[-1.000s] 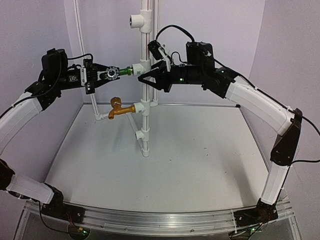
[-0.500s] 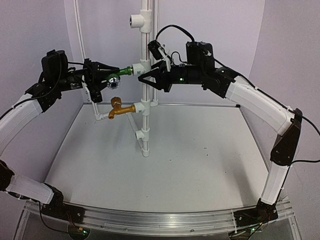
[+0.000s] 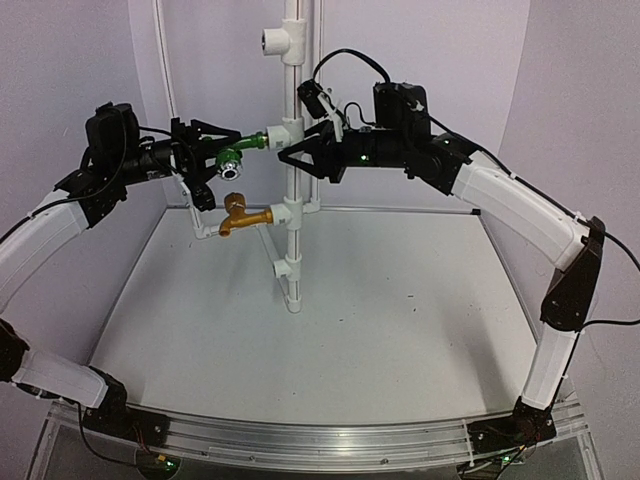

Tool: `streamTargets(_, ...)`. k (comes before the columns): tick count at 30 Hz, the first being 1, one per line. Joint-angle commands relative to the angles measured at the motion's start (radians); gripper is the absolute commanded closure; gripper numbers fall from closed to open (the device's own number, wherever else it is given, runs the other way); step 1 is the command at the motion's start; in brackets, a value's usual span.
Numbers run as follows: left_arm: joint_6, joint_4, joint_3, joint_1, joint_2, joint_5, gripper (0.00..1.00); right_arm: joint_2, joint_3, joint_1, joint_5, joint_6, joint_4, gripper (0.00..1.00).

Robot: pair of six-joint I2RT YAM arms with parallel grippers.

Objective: Install the water faucets

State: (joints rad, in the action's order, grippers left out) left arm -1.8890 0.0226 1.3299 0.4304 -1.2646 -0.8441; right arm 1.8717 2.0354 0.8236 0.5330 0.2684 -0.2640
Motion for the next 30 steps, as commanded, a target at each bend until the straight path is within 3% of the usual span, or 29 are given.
streamTargets(1,0.022,0.049,-0.020,-0.020,-0.010,0.123,0.57,-0.035,0.033,0.002,0.035,0.059,-0.008,1.00)
streamTargets(6,0.068,0.083,-0.020,-0.032,0.008,0.146,0.40,-0.046,0.019,-0.002,0.036,0.072,-0.008,1.00)
streamTargets(9,0.087,0.118,-0.027,-0.045,0.028,0.151,0.17,-0.051,0.016,-0.004,0.036,0.077,-0.007,1.00)
streamTargets(12,0.115,0.148,-0.042,-0.058,0.055,0.156,0.02,-0.055,0.012,-0.009,0.036,0.080,-0.007,1.00)
streamTargets(20,0.186,0.286,-0.051,-0.141,0.139,0.172,0.00,-0.075,-0.016,-0.018,0.032,0.087,-0.006,1.00)
streamTargets(27,0.578,0.611,0.056,-0.195,0.168,0.276,0.00,-0.100,-0.048,-0.027,0.019,0.107,-0.004,1.00)
streamTargets(30,0.828,0.765,0.146,-0.197,0.145,0.234,0.00,-0.101,-0.040,-0.031,0.014,0.126,-0.005,1.00)
